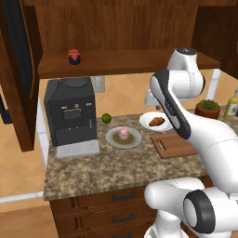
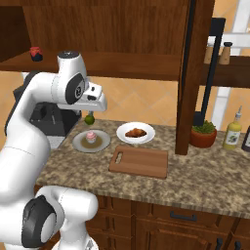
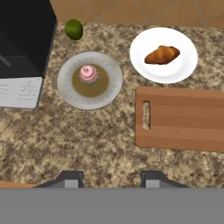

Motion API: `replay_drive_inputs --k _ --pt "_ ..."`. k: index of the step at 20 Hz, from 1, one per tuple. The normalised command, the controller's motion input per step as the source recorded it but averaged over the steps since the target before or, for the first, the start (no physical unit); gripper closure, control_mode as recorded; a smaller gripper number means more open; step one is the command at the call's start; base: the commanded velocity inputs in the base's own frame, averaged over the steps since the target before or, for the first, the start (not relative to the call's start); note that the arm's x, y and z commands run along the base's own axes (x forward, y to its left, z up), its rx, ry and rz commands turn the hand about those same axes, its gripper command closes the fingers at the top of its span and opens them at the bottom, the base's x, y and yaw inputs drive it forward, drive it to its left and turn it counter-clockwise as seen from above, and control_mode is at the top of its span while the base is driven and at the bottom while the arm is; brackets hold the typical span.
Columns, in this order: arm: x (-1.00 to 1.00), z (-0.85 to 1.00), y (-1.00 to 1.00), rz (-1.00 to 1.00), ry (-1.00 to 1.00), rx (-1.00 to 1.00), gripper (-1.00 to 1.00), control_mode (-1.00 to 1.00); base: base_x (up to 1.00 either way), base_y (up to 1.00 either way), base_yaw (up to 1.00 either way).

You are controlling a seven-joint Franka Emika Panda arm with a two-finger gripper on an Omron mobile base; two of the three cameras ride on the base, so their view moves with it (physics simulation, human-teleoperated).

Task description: From the different types of pastries on the counter, select a croissant and place it on the cutting board. Then retrieve a jar of jam from the cabinet and place it alongside the croissant on the cutting board.

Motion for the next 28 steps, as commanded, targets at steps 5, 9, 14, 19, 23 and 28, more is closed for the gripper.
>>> replay_drive_inputs --k 5,9,14,19,23,28 --pt "-0.27 0.0 0.01 -0.02 0.0 0.0 -1.0 -1.0 0.0 0.0 0.0" --pt "-0.26 0.14 0.02 -0.08 0.0 0.04 -1.0 -1.0 0.0 0.0 0.0" --pt "-0.02 0.4 0.19 -0.11 0.0 0.09 -1.0 -1.0 0.0 0.0 0.0" --pt "0.0 0.27 0.35 -0.09 0.0 0.03 -1.0 -1.0 0.0 0.0 0.0" --pt "0.0 0.39 0.49 -0.04 -0.01 0.01 -1.0 -1.0 0.0 0.0 0.0" --pt "0.0 0.54 0.62 0.0 -0.01 0.06 -1.0 -1.0 0.0 0.0 0.0"
